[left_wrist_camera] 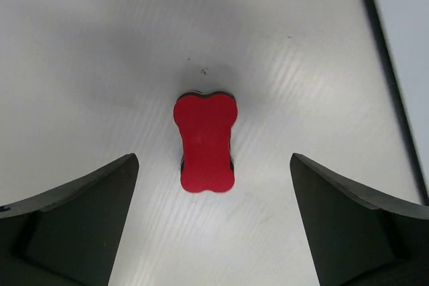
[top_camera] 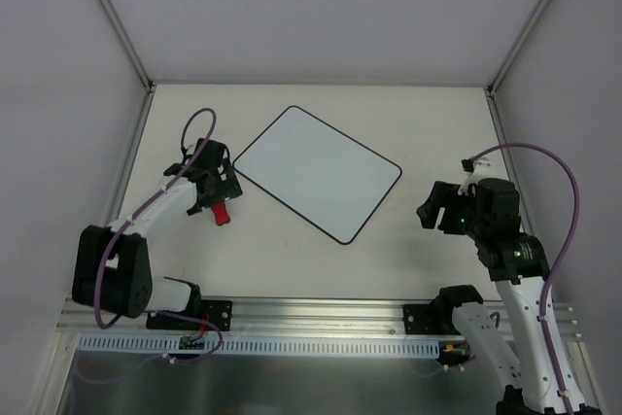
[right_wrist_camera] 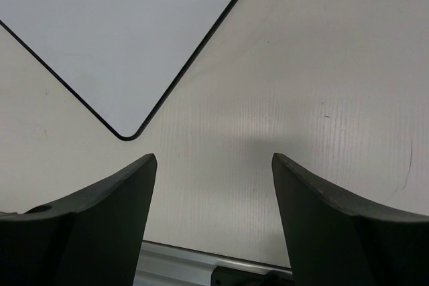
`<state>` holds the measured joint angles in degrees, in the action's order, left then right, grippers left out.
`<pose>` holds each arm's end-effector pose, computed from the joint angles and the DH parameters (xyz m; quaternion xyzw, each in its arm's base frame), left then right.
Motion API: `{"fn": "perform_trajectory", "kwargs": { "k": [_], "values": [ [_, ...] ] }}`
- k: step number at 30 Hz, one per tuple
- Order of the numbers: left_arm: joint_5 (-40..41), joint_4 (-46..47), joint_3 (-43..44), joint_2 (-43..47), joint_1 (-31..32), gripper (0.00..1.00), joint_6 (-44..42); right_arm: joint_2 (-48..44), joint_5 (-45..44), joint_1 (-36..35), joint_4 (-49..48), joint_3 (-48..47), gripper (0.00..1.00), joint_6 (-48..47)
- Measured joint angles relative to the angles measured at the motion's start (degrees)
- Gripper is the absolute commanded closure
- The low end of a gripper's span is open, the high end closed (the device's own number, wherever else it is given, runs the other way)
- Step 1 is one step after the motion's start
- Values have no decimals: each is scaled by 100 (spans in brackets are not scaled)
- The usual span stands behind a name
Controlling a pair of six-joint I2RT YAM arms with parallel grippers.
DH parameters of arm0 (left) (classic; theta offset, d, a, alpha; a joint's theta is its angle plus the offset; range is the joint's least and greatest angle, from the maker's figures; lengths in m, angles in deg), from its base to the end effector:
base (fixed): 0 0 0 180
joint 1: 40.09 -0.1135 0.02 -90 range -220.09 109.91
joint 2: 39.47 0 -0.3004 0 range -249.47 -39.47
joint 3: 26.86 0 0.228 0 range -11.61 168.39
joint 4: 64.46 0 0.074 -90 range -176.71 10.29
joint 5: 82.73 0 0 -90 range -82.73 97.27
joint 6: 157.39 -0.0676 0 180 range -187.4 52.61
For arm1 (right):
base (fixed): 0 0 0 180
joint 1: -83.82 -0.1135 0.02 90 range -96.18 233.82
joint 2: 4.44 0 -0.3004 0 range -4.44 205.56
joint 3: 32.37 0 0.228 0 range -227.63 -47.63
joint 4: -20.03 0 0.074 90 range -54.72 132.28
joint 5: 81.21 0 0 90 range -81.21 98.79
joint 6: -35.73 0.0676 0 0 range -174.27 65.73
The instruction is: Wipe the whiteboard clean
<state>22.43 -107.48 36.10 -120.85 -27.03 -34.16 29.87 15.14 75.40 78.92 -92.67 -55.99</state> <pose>0.2552 -0.0410 0.2162 -0.2002 0.9401 0.0214 0.2751 0.0932 0.0214 0.3061 -0.1039 0.8713 0.0765 0.4735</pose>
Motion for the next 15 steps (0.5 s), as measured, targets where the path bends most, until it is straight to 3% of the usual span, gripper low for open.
{"fn": "perform_trajectory", "kwargs": {
  "k": [6, 8, 15],
  "values": [
    [-17, -446, 638, 1853, 0, 1, -461, 302, -321, 0, 127, -1209, 13, -205],
    [-42, -520, 1093, 2439, 0, 1, -734, 437, -610, 0, 225, -1805, 3, -345],
    [-72, -553, 2739, 3993, 0, 1, -1727, 623, -1633, -59, 289, -3926, 1, -968]
  ]
}}
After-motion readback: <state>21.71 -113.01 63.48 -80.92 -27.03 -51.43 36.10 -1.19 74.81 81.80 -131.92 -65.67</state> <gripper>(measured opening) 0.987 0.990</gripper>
